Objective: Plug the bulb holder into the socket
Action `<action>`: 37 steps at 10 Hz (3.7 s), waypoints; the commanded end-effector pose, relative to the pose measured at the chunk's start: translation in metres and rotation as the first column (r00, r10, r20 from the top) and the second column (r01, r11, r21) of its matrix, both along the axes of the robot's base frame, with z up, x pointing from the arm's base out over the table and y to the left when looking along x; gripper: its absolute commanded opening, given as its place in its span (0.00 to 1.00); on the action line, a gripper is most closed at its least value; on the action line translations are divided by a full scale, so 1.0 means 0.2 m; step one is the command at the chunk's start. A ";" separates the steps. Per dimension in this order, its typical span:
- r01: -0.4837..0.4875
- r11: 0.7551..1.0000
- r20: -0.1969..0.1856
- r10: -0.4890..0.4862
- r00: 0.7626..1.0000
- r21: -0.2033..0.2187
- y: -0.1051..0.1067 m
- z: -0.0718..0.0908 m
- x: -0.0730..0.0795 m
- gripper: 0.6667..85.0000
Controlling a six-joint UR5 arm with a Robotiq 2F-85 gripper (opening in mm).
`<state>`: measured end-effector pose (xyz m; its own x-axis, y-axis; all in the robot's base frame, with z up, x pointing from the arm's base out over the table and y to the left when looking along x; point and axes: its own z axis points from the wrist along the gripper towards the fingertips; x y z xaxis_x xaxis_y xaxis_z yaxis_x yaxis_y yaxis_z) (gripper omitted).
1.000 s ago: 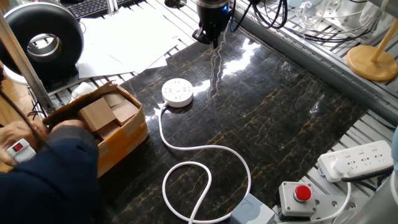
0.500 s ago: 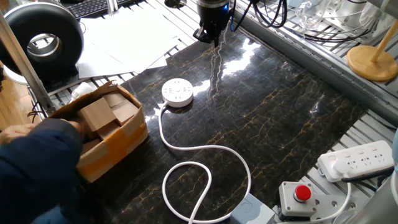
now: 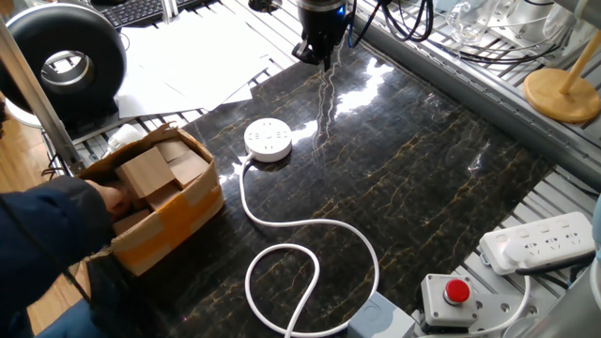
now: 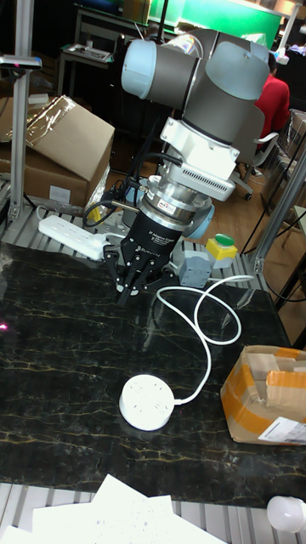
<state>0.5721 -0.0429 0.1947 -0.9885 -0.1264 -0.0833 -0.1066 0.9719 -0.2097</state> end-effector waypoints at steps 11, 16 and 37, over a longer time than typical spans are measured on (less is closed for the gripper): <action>0.004 1.000 0.002 -0.004 1.000 0.012 0.01 0.00 0.00 0.01; 0.134 0.980 0.013 -0.138 0.990 0.147 0.21 -0.04 -0.01 0.01; 0.059 0.998 0.023 -0.059 0.998 0.007 0.05 0.00 0.03 0.01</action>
<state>0.5779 -0.0299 0.1934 -0.9922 -0.0477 -0.1154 -0.0234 0.9787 -0.2038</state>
